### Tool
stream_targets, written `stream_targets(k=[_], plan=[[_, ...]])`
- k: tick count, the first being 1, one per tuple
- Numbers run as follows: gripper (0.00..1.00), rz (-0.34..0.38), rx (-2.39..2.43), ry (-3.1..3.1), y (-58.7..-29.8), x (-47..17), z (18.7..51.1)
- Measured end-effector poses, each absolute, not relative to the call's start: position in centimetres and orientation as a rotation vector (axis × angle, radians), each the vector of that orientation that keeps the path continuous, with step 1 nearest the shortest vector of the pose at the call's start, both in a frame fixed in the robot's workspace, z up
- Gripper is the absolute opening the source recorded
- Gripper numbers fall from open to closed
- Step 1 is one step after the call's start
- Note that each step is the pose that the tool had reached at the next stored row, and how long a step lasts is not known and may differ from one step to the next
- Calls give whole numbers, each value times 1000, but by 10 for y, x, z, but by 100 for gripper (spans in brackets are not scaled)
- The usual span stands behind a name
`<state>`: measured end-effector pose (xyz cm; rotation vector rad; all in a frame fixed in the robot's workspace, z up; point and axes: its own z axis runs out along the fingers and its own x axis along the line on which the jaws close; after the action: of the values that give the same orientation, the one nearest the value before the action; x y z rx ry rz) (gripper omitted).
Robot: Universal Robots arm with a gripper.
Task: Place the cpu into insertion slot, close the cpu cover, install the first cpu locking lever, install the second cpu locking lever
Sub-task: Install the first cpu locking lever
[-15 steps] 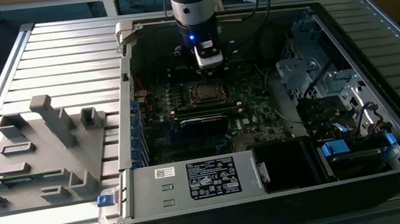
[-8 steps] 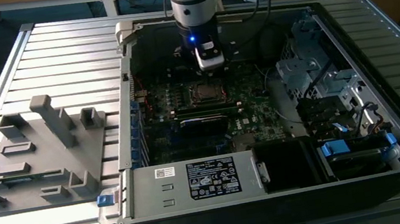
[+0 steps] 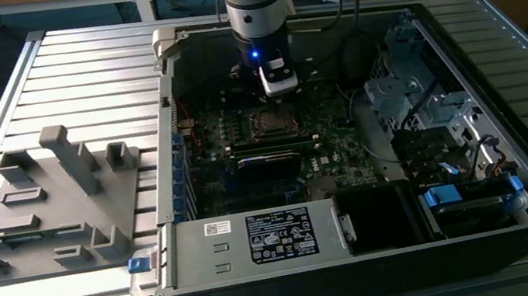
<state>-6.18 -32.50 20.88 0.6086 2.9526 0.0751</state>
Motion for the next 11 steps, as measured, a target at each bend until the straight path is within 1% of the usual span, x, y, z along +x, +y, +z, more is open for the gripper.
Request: stream_targets(k=[11], plan=[[11,65,589,2958,-329,-61,207]])
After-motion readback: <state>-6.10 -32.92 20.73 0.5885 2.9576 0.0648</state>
